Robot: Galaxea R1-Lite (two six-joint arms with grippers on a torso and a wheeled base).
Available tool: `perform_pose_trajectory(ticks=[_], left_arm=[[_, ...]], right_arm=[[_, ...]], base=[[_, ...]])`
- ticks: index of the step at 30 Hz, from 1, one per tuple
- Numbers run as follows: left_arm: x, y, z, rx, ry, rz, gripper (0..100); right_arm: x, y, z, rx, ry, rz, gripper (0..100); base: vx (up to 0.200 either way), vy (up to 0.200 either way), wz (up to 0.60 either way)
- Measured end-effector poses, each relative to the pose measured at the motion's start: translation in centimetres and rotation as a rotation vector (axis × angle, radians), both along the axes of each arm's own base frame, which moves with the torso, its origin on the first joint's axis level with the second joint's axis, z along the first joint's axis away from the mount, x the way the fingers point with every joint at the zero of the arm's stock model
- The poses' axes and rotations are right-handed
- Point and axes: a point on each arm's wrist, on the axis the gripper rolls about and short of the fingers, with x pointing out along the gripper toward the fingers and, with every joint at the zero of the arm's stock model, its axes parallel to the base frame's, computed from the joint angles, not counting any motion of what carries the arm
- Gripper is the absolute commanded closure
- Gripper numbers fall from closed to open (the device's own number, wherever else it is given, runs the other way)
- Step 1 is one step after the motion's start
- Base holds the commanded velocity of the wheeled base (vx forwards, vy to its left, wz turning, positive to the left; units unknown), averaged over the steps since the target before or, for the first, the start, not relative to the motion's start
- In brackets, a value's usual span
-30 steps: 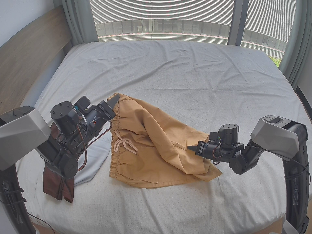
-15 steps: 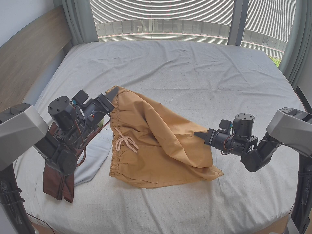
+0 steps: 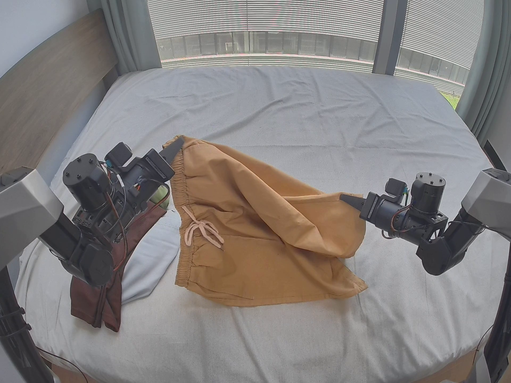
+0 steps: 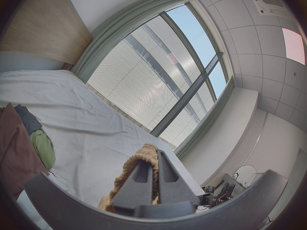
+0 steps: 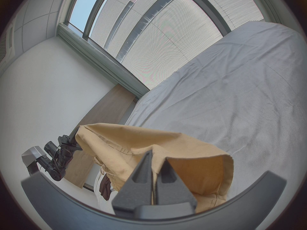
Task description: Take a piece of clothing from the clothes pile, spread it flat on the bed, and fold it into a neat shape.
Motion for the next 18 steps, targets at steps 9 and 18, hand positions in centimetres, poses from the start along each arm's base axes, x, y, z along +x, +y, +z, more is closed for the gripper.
perform_pose_trajectory(ticks=[9,18], left_arm=[[0.5,0.7,-1.2,0.012,0.033,0.024,100],[0.8,0.8,-1.9,0.018,0.051,0.027,100]], right_arm=[[0.0,-0.8,1.0,0.008,-0.032,-0.017,100],[-0.3,-1.0,2.5,0.027,-0.064,-0.022,100]], base=[[0.0,0.0,0.0],[0.0,0.0,0.0]])
